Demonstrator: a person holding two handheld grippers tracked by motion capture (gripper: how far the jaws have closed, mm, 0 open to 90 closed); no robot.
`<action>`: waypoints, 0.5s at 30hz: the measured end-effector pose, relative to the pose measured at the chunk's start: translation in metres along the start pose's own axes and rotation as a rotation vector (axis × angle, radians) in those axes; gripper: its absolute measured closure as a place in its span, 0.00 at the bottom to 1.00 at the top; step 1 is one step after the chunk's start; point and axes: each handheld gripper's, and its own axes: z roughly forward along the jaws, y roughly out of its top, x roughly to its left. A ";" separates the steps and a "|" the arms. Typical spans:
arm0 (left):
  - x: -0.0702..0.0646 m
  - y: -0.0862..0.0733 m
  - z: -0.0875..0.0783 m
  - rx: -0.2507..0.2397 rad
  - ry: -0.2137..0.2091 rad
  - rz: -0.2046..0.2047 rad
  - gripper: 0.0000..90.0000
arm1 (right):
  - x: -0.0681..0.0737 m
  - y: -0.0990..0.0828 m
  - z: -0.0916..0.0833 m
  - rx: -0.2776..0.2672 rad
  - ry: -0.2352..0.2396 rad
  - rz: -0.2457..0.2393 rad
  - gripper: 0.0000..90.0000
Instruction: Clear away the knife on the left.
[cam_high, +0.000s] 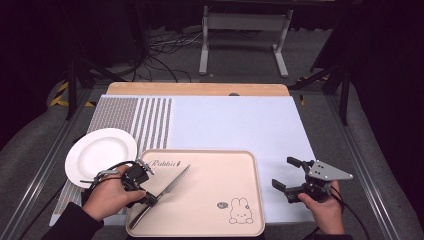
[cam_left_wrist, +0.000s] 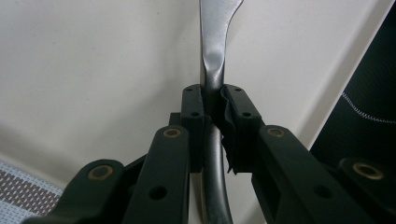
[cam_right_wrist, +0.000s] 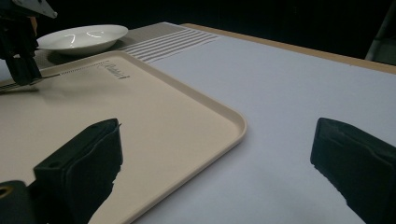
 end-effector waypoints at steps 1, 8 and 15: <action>0.001 0.000 0.000 -0.003 0.001 0.001 0.89 | 0.000 0.000 0.000 0.000 0.000 0.000 0.03; 0.004 0.000 0.003 -0.004 -0.008 -0.025 0.89 | 0.000 0.000 0.000 -0.001 0.001 0.000 0.03; 0.004 0.001 0.008 0.000 0.004 -0.031 0.88 | 0.000 0.000 0.000 -0.003 0.001 0.000 0.03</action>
